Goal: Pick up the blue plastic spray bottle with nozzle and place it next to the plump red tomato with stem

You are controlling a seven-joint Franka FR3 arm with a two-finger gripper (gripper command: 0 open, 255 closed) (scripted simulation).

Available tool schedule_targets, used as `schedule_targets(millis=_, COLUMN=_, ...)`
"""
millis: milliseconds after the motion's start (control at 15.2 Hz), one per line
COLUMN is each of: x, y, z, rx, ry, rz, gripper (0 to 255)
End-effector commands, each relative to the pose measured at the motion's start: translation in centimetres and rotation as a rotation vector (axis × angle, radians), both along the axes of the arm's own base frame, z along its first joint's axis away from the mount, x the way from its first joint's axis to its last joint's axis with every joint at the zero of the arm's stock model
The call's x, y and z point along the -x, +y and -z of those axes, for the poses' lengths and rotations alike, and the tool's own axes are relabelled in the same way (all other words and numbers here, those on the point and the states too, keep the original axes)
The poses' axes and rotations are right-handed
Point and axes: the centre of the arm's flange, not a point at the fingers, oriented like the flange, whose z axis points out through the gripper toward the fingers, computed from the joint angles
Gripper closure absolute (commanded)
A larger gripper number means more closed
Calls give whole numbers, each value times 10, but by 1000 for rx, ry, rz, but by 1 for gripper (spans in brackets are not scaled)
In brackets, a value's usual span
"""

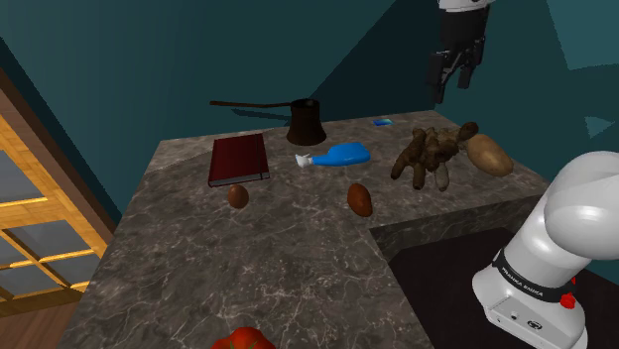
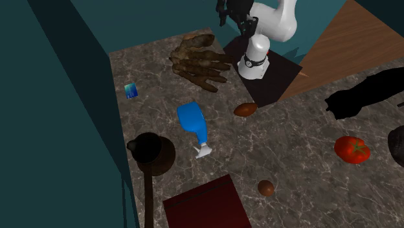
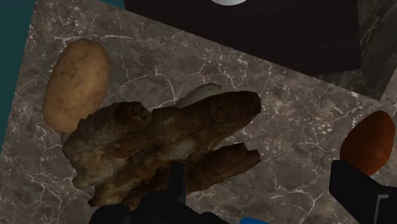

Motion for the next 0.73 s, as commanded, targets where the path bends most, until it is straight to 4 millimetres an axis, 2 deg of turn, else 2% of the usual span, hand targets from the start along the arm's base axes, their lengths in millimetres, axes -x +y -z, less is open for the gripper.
schedule_targets(millis=0, x=0, y=0, z=0, rx=0, ry=0, rz=0, gripper=0)
schedule_targets(millis=330, x=-48, y=0, z=39, rx=-6, ry=-11, rz=-162, gripper=0)
schedule_targets(millis=660, x=-96, y=7, z=78, rx=-13, ry=-21, rz=-325, gripper=0)
